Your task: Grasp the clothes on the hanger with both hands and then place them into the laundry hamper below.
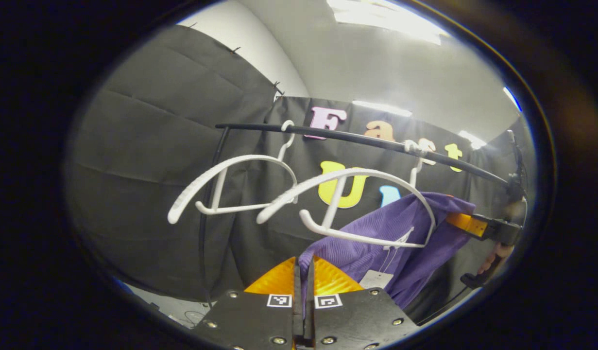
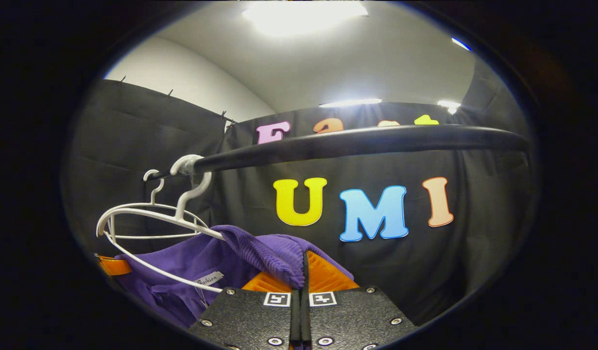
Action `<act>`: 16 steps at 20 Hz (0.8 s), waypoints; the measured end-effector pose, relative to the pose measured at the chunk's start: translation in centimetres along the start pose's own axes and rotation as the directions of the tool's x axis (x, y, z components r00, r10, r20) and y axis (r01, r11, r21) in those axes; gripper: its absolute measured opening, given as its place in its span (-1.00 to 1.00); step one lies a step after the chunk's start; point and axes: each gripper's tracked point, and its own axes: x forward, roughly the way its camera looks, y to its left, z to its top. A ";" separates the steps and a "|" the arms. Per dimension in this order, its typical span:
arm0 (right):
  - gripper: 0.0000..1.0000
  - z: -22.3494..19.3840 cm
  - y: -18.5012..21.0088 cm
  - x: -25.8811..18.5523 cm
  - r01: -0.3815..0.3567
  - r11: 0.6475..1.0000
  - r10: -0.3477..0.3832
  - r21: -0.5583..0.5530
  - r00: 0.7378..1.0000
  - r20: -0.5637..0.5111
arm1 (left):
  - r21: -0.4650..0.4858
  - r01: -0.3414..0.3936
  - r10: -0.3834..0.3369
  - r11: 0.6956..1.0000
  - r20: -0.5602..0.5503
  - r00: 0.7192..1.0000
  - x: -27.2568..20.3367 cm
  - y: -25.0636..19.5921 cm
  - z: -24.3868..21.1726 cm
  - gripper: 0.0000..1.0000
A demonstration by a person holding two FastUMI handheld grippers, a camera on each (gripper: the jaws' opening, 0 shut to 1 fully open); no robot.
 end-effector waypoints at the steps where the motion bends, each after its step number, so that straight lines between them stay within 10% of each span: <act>1: -1.00 -0.2 -0.5 0.2 0.000 1.000 0.000 0.004 1.000 -0.001 | 0.002 -0.005 0.005 1.000 -0.011 1.000 0.3 -0.4 -0.6 -0.96; 16: -1.00 0.1 -5.8 1.0 0.023 0.996 -0.016 -0.083 0.996 0.083 | -0.022 0.042 -0.043 0.999 -0.050 0.998 3.5 -6.4 -3.6 -0.96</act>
